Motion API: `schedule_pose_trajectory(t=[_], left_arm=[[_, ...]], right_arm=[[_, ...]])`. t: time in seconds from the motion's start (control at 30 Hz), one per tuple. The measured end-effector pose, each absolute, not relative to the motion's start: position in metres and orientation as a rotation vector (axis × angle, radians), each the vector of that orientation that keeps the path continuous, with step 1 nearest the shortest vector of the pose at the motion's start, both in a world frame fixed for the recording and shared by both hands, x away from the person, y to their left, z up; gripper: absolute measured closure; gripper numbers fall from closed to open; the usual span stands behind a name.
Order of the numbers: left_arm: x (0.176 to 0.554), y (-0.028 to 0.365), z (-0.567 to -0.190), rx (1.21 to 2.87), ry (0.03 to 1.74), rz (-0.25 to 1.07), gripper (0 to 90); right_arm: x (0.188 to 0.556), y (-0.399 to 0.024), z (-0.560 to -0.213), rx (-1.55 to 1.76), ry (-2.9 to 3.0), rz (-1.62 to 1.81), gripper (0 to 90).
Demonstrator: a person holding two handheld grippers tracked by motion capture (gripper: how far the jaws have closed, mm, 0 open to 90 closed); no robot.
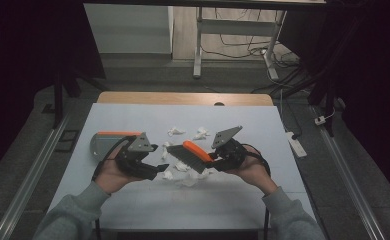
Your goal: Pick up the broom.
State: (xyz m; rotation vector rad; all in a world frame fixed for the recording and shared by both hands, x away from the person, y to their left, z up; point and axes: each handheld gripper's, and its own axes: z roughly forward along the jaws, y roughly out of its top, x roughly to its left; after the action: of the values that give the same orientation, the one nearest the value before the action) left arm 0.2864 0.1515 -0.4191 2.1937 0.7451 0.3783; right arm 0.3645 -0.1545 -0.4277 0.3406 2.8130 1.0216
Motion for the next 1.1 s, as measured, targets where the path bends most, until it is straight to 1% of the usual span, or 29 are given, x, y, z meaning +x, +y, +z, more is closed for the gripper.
schedule_pose_trajectory(t=[0.13,0.5,0.9,1.1], left_arm=[[0.274,0.167,-0.430,2.132,0.803,0.400,28.5],[0.245,0.207,-0.459,1.991,0.924,0.381,27.9],[0.241,0.213,-0.471,1.987,0.941,0.385,27.5],[0.245,0.215,-0.477,1.986,0.967,0.383,27.3]], right_arm=[[0.368,-0.162,-0.424,0.393,2.761,1.033,69.6],[0.366,-0.179,-0.414,0.490,2.644,1.067,69.6],[0.363,-0.194,-0.403,0.534,2.568,1.083,69.5],[0.366,-0.205,-0.401,0.610,2.537,1.081,69.5]])
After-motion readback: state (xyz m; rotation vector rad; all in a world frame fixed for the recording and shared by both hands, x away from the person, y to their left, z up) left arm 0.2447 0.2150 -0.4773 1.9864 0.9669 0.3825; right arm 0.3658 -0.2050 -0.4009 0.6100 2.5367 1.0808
